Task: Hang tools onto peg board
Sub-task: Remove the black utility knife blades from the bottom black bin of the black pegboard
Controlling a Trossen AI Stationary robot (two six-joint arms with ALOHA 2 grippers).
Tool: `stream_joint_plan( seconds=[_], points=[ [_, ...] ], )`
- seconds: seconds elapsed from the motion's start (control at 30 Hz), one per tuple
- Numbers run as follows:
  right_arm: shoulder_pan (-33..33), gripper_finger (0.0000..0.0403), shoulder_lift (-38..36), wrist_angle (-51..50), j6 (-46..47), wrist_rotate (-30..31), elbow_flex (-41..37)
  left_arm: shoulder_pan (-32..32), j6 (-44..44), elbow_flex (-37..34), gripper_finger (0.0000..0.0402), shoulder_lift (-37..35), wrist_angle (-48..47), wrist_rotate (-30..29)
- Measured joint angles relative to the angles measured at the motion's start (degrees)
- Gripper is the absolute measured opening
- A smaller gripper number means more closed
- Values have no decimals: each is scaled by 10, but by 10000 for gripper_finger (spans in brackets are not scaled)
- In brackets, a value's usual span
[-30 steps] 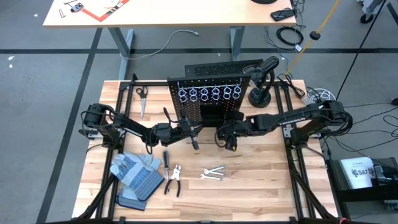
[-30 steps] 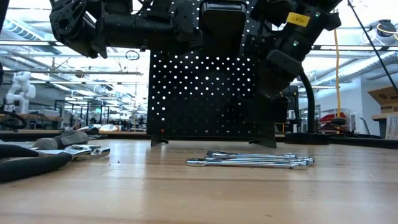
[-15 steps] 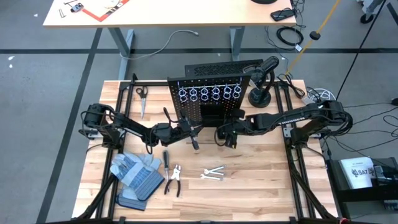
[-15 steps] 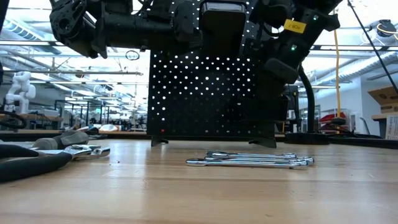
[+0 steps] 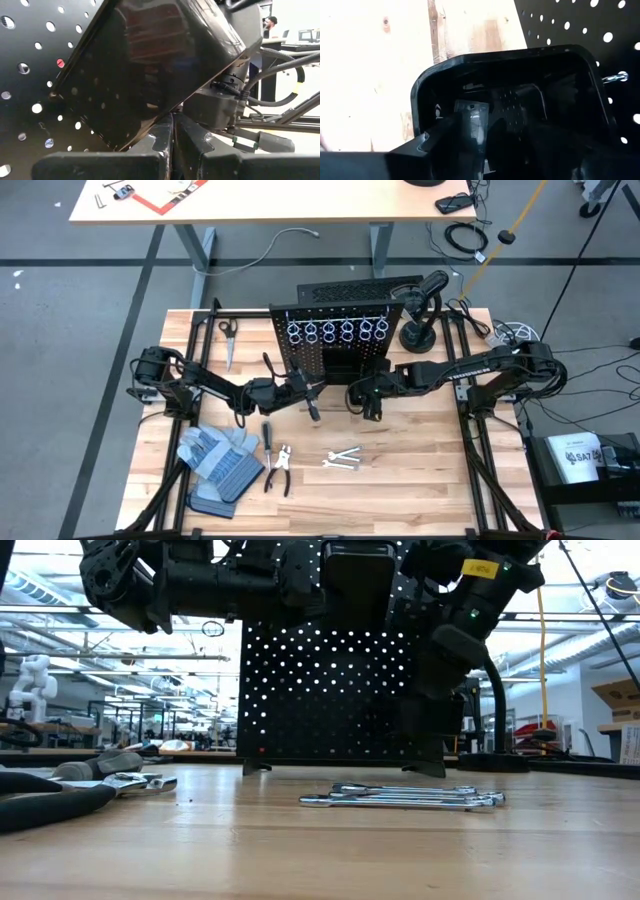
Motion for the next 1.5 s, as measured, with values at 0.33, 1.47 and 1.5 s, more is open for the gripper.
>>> stream_joint_plan(
  seconds=[0.33,1.47,1.5],
  points=[
    [5,276,0,21,-21,2,0,0,-18,0,31,0,5,0],
    [0,274,-1,-1,-152,-15,1,0,-18,0,31,0,43,13],
    [0,274,-1,-1,-154,-15,1,0,-18,0,31,0,43,13]
  ],
)
